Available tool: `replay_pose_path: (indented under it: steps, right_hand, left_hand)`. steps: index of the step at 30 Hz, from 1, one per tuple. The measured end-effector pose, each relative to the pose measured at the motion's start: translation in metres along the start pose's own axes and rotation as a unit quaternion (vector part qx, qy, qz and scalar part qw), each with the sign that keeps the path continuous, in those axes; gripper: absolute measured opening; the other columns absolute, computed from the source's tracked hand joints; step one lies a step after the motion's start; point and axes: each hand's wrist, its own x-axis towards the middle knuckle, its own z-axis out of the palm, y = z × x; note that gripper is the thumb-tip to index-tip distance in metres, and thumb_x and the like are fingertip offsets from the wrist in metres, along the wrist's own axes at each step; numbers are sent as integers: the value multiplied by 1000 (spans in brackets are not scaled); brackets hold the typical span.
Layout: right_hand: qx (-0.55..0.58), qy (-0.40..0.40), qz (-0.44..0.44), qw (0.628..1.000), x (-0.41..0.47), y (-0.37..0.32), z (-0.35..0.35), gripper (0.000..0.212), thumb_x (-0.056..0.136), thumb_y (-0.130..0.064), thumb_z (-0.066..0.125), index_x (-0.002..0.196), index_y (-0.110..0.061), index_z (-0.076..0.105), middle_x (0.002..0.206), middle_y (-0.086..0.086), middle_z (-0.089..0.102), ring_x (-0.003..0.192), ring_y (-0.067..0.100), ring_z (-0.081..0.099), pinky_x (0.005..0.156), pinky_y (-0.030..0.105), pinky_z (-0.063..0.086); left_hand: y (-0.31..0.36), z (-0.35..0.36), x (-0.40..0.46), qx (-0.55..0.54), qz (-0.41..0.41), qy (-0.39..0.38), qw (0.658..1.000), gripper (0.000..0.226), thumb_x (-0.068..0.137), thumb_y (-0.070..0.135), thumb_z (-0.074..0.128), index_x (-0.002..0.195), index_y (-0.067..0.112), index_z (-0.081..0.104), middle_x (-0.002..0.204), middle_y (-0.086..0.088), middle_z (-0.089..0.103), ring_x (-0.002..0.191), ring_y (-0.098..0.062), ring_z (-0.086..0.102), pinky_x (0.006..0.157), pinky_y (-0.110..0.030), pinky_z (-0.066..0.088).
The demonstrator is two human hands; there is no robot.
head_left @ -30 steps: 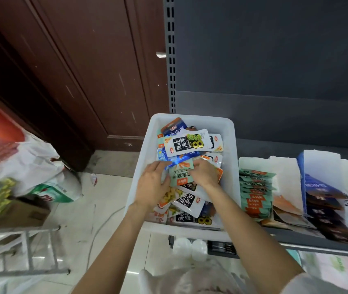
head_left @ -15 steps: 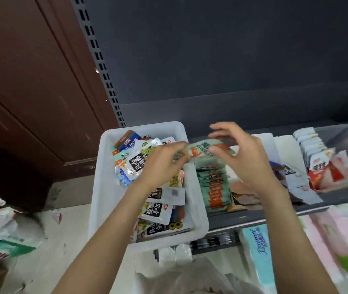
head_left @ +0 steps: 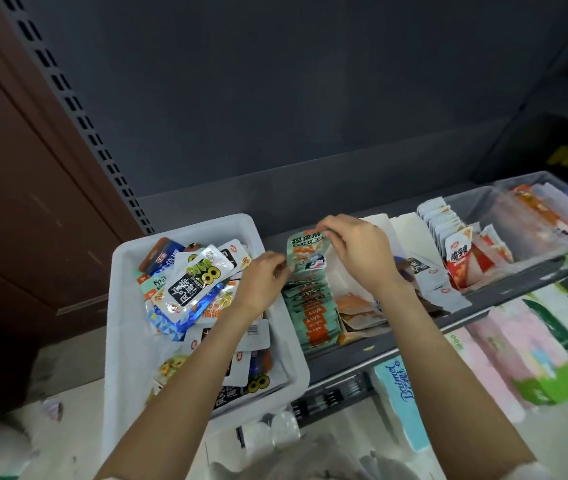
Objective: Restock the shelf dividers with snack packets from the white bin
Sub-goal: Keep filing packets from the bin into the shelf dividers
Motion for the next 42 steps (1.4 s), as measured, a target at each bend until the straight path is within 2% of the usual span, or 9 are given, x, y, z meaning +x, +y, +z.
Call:
replay_pose_path:
  steps: [11, 15, 24, 27, 31, 34, 37, 39, 42]
  right_hand:
    - [-28, -103, -12, 994, -1, -12, 10, 25, 95, -12, 46, 109, -22, 65, 100, 0, 69, 86, 23, 64, 70, 35, 49]
    - [-88, -197, -6, 976, -12, -7, 22, 34, 97, -20, 37, 121, -22, 60, 111, 5, 68, 103, 24, 59, 90, 37, 42]
    - [-55, -149, 10, 987, -30, -11, 33, 28, 96, -20, 45, 115, -22, 65, 110, 1, 69, 107, 21, 59, 94, 39, 40]
    - [40, -45, -1, 998, -26, -38, 24, 23, 95, -14, 51, 112, -17, 66, 106, 1, 70, 100, 20, 62, 89, 35, 46]
    - [115, -59, -62, 990, -10, -81, 44, 23, 94, -14, 49, 108, -16, 67, 101, -1, 71, 90, 17, 65, 78, 29, 50]
    - [94, -144, -66, 983, 8, -106, 87, 31, 93, -13, 48, 120, -16, 62, 118, 2, 66, 107, 20, 59, 89, 33, 48]
    - [-23, -262, -82, 961, 32, -120, 138, 54, 93, -16, 50, 145, -20, 34, 152, 6, 29, 139, 26, 26, 112, 40, 27]
    - [-67, -332, -75, 938, 42, -122, 165, 66, 93, -18, 52, 149, -27, 19, 159, 3, 6, 145, 31, 5, 115, 48, 16]
    - [-108, -394, -54, 911, 35, -120, 187, 69, 93, -20, 50, 149, -32, 11, 159, 3, -2, 144, 37, 1, 110, 53, 29]
  left_hand:
    - [-16, -12, -17, 102, 23, 70, 992, 18, 91, 27, 57, 96, 15, 69, 95, 1, 71, 76, -18, 62, 59, -23, 35]
    - [-17, -12, -21, 54, 30, 80, 995, 21, 91, 28, 58, 109, 25, 68, 99, 7, 71, 85, -9, 65, 66, -20, 45]
    - [-19, -16, -36, 51, 70, 14, 996, 25, 96, 27, 49, 112, 21, 67, 112, 2, 67, 106, -15, 56, 85, -24, 39]
    - [-29, -30, -57, 26, 31, 128, 991, 25, 94, 20, 53, 115, 23, 65, 112, 4, 67, 103, -11, 58, 84, -23, 44]
    - [-69, -49, -90, 27, -73, 261, 962, 26, 90, 16, 51, 112, 18, 65, 108, 0, 67, 98, -17, 60, 79, -30, 50]
    - [-103, -58, -98, 59, -175, 229, 956, 32, 90, 17, 54, 121, 15, 59, 120, -9, 60, 111, -27, 53, 88, -36, 45]
    - [-124, -61, -92, 70, -258, 152, 952, 46, 91, 20, 56, 135, 12, 45, 137, -9, 47, 122, -27, 43, 98, -37, 38]
    - [-132, -61, -87, 71, -291, 108, 948, 54, 91, 25, 56, 140, 13, 38, 143, -8, 38, 126, -27, 38, 103, -38, 35]
    - [-137, -59, -85, 72, -315, 82, 943, 60, 89, 29, 59, 141, 13, 34, 146, -8, 32, 128, -28, 34, 107, -39, 31]
